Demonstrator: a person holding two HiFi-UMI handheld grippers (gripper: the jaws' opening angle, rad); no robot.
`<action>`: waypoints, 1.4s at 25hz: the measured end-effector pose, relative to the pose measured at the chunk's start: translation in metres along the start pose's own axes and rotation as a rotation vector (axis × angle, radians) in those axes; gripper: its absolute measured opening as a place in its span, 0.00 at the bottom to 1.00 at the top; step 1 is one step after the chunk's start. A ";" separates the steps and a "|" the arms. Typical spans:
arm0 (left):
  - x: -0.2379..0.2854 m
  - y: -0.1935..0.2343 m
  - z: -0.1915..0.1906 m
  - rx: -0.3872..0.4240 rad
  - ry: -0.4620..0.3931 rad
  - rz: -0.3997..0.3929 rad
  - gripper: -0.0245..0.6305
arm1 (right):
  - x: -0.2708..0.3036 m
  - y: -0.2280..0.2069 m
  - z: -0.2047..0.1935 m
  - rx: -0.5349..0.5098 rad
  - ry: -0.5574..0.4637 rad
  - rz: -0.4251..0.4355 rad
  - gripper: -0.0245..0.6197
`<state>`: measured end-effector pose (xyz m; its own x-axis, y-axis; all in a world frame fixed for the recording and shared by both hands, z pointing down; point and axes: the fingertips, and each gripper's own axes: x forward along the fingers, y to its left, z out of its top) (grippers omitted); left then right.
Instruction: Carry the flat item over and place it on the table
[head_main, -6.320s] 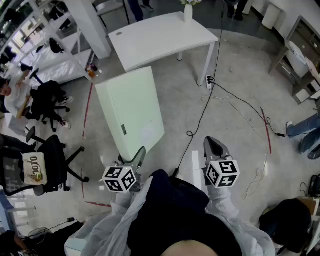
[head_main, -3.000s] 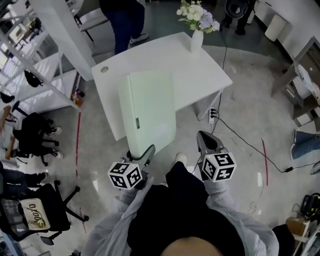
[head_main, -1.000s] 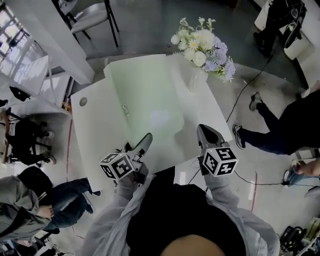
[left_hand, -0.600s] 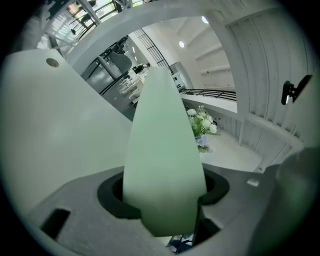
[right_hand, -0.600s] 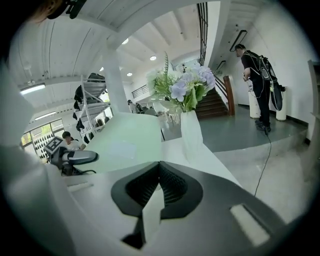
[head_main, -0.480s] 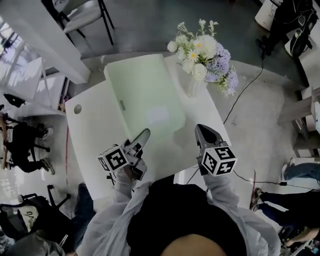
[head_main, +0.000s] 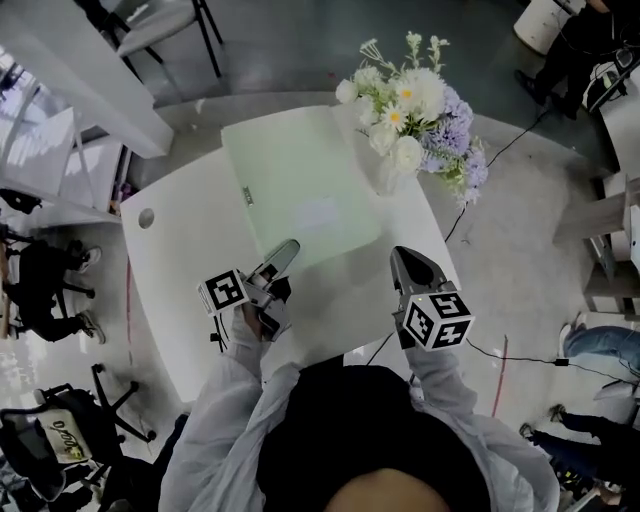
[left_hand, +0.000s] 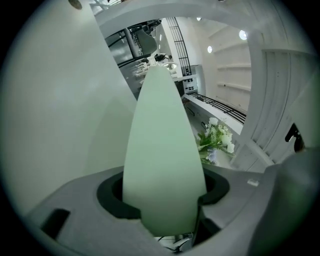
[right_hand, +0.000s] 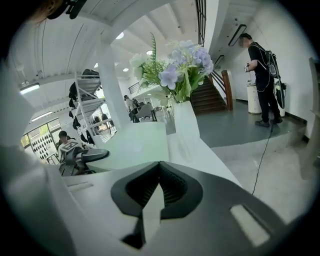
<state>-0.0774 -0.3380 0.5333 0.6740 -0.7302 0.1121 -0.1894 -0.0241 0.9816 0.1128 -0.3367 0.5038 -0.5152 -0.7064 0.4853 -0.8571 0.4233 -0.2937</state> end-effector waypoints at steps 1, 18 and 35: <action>0.002 0.004 0.002 -0.004 0.007 -0.001 0.47 | 0.001 -0.001 -0.001 0.001 0.004 -0.001 0.05; 0.024 0.046 0.014 -0.087 0.096 -0.013 0.46 | 0.032 -0.017 -0.015 0.021 0.064 -0.001 0.05; 0.023 0.062 0.035 0.262 0.067 0.286 0.62 | 0.048 -0.016 -0.021 0.012 0.089 0.020 0.05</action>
<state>-0.0985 -0.3801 0.5917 0.6108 -0.6870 0.3937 -0.5466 -0.0061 0.8374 0.1015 -0.3652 0.5495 -0.5311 -0.6440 0.5506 -0.8466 0.4298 -0.3139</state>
